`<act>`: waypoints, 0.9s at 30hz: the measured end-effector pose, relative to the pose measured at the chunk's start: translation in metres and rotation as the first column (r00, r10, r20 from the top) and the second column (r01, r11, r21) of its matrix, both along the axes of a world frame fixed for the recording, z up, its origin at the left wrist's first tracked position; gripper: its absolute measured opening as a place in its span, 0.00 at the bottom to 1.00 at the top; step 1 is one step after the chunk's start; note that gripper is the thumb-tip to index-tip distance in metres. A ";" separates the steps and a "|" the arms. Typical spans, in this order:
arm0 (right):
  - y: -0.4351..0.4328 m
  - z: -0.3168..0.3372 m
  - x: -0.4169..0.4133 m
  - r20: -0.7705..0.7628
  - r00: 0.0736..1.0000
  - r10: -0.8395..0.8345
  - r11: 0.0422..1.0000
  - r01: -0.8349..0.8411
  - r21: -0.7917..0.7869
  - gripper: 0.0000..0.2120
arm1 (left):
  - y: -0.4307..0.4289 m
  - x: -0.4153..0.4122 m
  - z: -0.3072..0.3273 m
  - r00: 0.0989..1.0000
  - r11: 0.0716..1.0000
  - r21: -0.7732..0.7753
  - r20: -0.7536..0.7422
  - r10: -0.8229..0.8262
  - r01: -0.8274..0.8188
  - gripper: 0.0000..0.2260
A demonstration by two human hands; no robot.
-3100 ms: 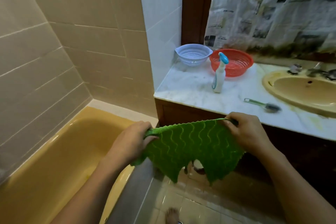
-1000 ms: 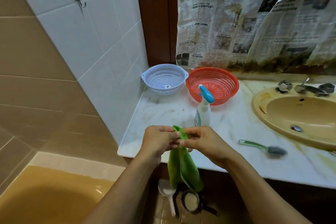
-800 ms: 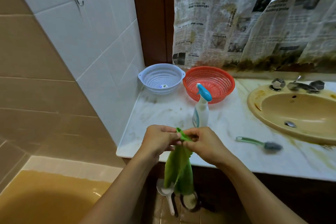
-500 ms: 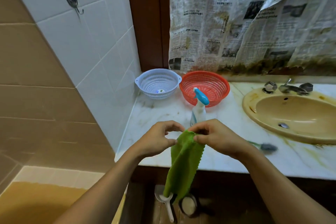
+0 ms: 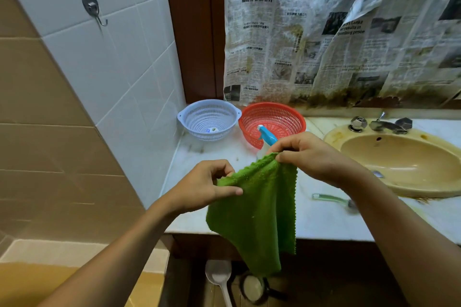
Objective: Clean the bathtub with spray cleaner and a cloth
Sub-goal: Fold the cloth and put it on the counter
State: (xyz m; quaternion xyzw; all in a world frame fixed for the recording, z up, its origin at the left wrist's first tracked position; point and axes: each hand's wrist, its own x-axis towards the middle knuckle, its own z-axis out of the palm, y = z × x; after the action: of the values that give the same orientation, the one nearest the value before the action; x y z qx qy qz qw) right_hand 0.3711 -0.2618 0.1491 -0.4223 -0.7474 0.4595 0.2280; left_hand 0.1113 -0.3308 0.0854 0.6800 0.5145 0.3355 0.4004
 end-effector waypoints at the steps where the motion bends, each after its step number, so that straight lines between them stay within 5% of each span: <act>1: 0.002 0.005 0.001 0.013 1.000 0.006 1.000 -0.006 0.029 0.16 | -0.002 -0.003 0.001 0.999 1.000 0.010 -0.038 0.008 -0.008 0.10; 5: 0.013 0.020 0.010 -0.005 1.000 0.009 0.995 -0.009 0.104 0.15 | -0.008 -0.025 0.005 0.960 0.984 0.151 -0.251 0.127 -0.091 0.08; 11: 0.032 0.029 0.004 0.137 0.988 -0.074 0.928 0.018 0.373 0.11 | -0.003 -0.048 0.034 0.912 0.902 0.289 -0.164 0.375 -0.319 0.05; 18: 0.064 0.047 -0.018 0.087 0.971 -0.225 0.847 0.150 0.510 0.06 | 0.027 -0.077 0.071 0.873 0.855 0.247 -0.067 0.484 -0.456 0.02; 27: 0.093 0.100 -0.056 -0.153 0.948 -0.279 0.764 0.316 0.563 0.07 | 0.059 -0.094 0.144 0.789 0.708 0.429 0.014 0.615 -0.560 0.05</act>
State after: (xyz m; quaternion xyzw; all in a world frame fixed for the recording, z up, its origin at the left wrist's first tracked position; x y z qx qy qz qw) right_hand 0.3150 -0.1689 0.2492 -0.4315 -0.7679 0.1799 0.4380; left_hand 0.0173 -0.2717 0.2292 0.5691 0.6465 0.5008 0.0857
